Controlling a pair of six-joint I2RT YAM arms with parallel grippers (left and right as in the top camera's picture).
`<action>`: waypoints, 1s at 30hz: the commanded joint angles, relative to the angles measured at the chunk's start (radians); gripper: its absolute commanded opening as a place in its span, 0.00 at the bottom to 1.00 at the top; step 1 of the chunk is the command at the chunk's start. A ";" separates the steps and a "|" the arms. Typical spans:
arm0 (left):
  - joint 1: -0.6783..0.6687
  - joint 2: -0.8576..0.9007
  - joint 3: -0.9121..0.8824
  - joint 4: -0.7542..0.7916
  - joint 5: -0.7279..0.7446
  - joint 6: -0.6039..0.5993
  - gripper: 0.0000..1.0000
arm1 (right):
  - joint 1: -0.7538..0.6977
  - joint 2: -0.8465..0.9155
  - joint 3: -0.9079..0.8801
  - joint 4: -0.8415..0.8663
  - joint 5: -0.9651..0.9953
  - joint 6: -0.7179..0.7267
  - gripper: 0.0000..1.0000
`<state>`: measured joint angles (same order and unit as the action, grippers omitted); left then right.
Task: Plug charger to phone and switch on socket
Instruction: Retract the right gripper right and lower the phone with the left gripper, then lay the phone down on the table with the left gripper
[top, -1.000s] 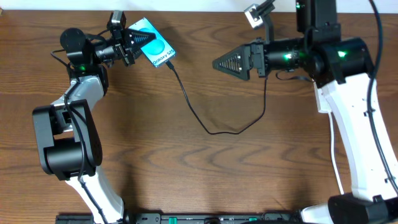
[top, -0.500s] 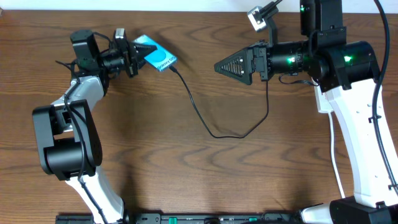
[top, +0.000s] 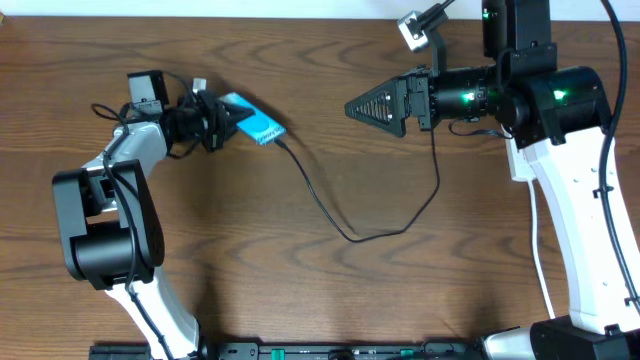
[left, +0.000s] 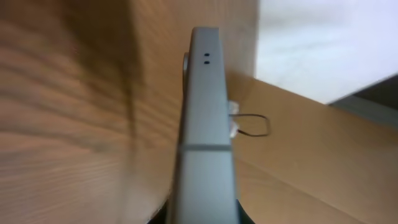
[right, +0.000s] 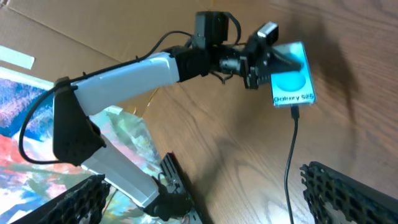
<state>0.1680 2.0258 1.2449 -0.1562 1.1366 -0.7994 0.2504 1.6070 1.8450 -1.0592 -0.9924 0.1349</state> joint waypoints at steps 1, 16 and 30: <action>0.001 -0.006 0.010 -0.078 -0.068 0.169 0.07 | -0.007 -0.018 0.008 -0.001 -0.004 0.008 0.99; 0.001 -0.006 0.010 -0.374 -0.343 0.404 0.07 | -0.007 -0.018 0.008 -0.001 -0.004 0.007 0.99; 0.001 -0.006 0.010 -0.461 -0.372 0.430 0.07 | -0.006 -0.018 0.008 -0.014 -0.004 0.006 0.99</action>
<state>0.1684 2.0258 1.2449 -0.6037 0.7635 -0.3908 0.2504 1.6070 1.8450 -1.0687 -0.9909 0.1345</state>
